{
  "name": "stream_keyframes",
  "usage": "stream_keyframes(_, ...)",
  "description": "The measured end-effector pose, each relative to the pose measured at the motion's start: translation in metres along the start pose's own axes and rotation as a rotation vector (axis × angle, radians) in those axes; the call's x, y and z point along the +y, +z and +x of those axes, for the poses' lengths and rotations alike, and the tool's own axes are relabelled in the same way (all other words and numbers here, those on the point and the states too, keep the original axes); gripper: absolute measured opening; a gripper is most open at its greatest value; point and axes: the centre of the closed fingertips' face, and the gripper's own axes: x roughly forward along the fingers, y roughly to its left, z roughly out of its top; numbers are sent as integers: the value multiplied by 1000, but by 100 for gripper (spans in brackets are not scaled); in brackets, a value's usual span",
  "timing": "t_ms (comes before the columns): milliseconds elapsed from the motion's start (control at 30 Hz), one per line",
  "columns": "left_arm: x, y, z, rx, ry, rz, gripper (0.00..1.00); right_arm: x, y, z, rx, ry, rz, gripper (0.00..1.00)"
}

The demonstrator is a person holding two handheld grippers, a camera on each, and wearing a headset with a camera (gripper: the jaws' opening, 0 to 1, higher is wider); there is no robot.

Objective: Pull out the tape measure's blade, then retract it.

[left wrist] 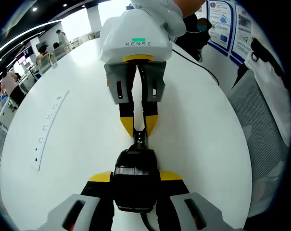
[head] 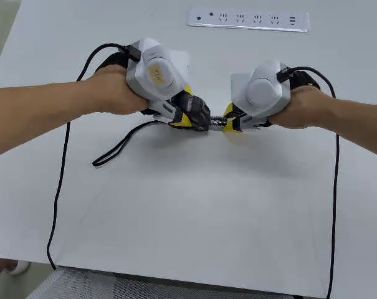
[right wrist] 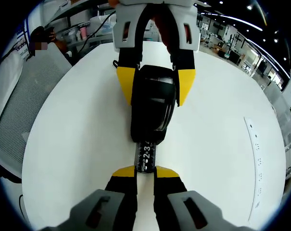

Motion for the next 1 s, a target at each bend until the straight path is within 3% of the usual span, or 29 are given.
stream_keyframes(1000,0,1,1,12,-11,2,30,4,-38,-21,26,-14,34,10)
